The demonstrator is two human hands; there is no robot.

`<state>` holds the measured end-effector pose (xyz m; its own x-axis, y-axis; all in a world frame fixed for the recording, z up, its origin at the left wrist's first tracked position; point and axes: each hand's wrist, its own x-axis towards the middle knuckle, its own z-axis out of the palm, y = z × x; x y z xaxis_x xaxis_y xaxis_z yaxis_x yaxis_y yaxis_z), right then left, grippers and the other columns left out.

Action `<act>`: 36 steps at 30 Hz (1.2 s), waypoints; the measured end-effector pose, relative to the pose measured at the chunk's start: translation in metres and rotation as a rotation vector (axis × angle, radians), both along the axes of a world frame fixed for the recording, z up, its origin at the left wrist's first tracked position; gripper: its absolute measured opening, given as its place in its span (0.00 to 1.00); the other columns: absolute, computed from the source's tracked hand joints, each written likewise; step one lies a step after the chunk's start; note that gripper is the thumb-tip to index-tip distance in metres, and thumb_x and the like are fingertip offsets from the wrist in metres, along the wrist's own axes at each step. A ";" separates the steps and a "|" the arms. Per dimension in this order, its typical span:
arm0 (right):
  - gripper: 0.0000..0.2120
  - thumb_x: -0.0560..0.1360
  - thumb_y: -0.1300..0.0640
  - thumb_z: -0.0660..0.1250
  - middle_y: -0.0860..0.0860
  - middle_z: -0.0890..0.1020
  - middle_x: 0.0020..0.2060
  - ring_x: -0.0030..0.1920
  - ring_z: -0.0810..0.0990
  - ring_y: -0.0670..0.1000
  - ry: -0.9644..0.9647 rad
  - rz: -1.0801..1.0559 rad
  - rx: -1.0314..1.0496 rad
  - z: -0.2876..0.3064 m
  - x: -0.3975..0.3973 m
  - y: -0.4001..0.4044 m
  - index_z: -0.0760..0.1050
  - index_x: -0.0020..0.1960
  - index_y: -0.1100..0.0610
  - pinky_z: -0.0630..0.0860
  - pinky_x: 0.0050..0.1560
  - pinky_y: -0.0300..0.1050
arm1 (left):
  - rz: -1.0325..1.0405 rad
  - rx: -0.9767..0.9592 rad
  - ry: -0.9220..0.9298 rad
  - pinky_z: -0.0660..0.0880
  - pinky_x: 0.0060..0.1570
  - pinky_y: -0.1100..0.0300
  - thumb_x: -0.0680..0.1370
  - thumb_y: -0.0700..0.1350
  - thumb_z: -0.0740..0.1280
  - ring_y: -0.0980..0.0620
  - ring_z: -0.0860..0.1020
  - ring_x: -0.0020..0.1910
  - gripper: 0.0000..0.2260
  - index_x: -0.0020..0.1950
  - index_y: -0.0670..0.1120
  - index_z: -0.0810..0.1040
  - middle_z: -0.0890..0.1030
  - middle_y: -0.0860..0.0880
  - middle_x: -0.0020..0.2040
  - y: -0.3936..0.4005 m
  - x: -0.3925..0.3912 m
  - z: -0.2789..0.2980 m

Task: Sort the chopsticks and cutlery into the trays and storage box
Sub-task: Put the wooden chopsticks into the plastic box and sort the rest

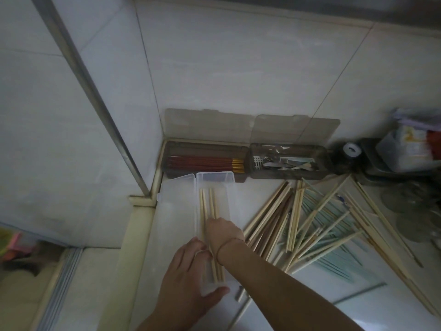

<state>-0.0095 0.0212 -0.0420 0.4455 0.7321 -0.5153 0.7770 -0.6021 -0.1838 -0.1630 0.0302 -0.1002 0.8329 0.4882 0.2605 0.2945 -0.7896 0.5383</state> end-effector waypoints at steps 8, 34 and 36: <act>0.09 0.75 0.58 0.61 0.52 0.81 0.45 0.44 0.80 0.52 -0.069 -0.056 0.731 0.012 0.023 -0.057 0.78 0.52 0.55 0.78 0.44 0.43 | 0.001 -0.058 0.011 0.67 0.62 0.59 0.64 0.66 0.73 0.48 0.71 0.65 0.28 0.54 0.48 0.77 0.73 0.51 0.60 -0.001 -0.001 0.003; 0.17 0.69 0.68 0.69 0.61 0.77 0.56 0.49 0.79 0.60 -0.113 -1.087 0.527 -0.037 0.123 -0.168 0.80 0.55 0.54 0.76 0.56 0.51 | 0.184 0.073 0.262 0.60 0.67 0.38 0.69 0.74 0.58 0.45 0.64 0.65 0.36 0.71 0.55 0.67 0.65 0.50 0.69 0.039 0.080 0.034; 0.18 0.68 0.67 0.71 0.60 0.79 0.55 0.45 0.79 0.58 -0.092 -1.149 0.603 -0.021 0.121 -0.172 0.80 0.56 0.54 0.75 0.54 0.48 | 0.145 0.014 0.167 0.63 0.65 0.36 0.72 0.71 0.59 0.46 0.64 0.65 0.32 0.70 0.54 0.68 0.65 0.50 0.69 0.042 0.072 0.031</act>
